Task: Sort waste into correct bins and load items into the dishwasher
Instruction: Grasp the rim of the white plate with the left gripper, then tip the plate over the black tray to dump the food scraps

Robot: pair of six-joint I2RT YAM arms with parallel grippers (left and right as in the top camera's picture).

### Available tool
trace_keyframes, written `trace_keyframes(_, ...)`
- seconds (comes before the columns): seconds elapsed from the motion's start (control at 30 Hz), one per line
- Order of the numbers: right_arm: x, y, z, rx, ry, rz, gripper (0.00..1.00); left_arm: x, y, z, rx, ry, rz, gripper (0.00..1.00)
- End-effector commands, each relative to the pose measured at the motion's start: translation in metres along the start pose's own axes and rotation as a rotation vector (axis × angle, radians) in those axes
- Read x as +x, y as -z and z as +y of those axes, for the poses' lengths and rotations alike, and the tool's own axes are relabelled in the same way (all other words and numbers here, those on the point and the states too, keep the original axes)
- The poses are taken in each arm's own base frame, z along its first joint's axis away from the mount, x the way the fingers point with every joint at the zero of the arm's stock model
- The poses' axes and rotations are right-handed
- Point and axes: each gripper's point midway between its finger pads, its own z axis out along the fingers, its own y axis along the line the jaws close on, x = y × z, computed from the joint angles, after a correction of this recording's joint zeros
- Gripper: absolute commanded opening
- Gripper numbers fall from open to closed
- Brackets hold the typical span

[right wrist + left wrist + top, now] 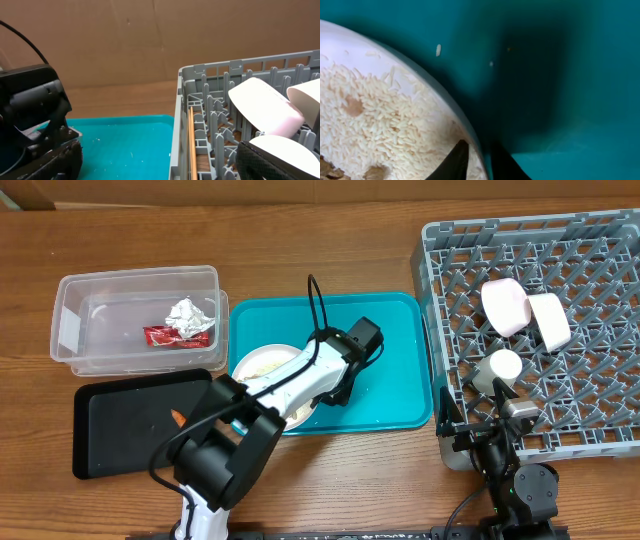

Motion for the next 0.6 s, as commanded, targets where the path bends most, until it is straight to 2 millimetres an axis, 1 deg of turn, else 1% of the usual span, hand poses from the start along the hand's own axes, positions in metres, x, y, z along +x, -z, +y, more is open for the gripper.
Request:
trace_keyframes(0.0,0.001,0.0,0.0,-0.004,0.003,-0.007,1.0,0.003,-0.01,0.0,-0.038,-0.029,0.012,0.15)
trace_keyframes(0.03,0.001,0.0,0.0,-0.004,0.003,-0.007,1.0,0.002,-0.01,0.0,-0.04,-0.031,0.007,0.13)
trace_keyframes(0.1,0.001,0.0,0.0,-0.004,0.003,-0.007,1.0,-0.001,-0.008,0.001,-0.048,-0.032,-0.003,0.04)
trace_keyframes(0.2,0.001,0.0,0.0,-0.004,0.003,-0.007,1.0,-0.005,-0.003,0.0,-0.049,-0.034,-0.01,0.04)
trace_keyframes(0.27,0.001,0.0,0.0,-0.004,0.003,-0.007,1.0,-0.009,0.005,0.002,-0.053,-0.028,-0.01,0.04)
trace_keyframes(0.47,0.001,0.0,0.0,-0.004,0.003,-0.007,1.0,-0.03,0.05,0.004,-0.046,0.078,-0.029,0.04)
trace_keyframes(0.57,0.001,0.0,0.0,-0.004,0.003,-0.007,1.0,-0.039,0.073,0.009,-0.053,0.14,-0.046,0.04)
